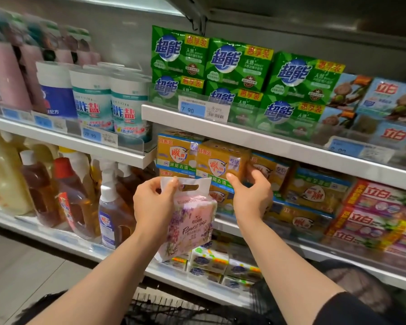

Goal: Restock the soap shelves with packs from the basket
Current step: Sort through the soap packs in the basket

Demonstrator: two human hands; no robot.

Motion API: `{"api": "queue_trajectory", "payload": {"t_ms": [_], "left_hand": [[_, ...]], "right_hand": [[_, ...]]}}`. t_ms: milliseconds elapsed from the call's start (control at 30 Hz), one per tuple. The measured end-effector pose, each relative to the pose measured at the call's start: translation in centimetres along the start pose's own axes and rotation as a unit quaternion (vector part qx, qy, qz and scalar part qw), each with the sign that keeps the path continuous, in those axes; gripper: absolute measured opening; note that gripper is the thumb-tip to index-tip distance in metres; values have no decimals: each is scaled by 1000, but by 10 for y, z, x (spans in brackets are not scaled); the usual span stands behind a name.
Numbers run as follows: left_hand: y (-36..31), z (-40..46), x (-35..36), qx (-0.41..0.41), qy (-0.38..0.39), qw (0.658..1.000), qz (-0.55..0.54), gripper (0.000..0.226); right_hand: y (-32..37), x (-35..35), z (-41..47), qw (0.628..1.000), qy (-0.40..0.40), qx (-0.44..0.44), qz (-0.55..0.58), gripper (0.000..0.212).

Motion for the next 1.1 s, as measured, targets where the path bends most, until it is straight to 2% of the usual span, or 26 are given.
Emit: {"api": "queue_trajectory", "payload": {"t_ms": [267, 433, 567, 733, 867, 1000, 1067, 1100], "left_hand": [[2, -1, -2, -10, -1, 1000, -7, 15], [0, 0, 1, -10, 28, 999, -33, 17], [-4, 5, 16, 1, 85, 995, -51, 15], [4, 12, 43, -48, 125, 986, -96, 16], [10, 11, 59, -52, 129, 985, -100, 6], [19, 12, 71, -53, 146, 984, -86, 15], [20, 12, 78, -56, 150, 984, -83, 18], [21, 12, 81, -56, 151, 984, -82, 21]], "right_hand": [[-6, 0, 2, 995, 17, -77, -58, 29], [-4, 1, 6, 993, 31, -87, -75, 30], [0, -1, 11, 992, 70, -67, -86, 33], [-4, -23, 11, 994, 78, -3, -73, 38], [-1, -35, 15, 998, 31, 52, -28, 27], [-7, -56, 33, 993, -57, 94, -32, 22], [-9, -66, 40, 990, -52, 22, -129, 24], [-10, -69, 41, 979, -56, -68, -186, 26]]}}
Point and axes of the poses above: each hand's wrist, its own z-axis towards the middle knuckle, its own x-axis out of the palm, y = z × x, the point moved 2 cm from there along z, towards the middle knuckle, and after that the axes turned 9 degrees about -y, right-handed, at the moved point
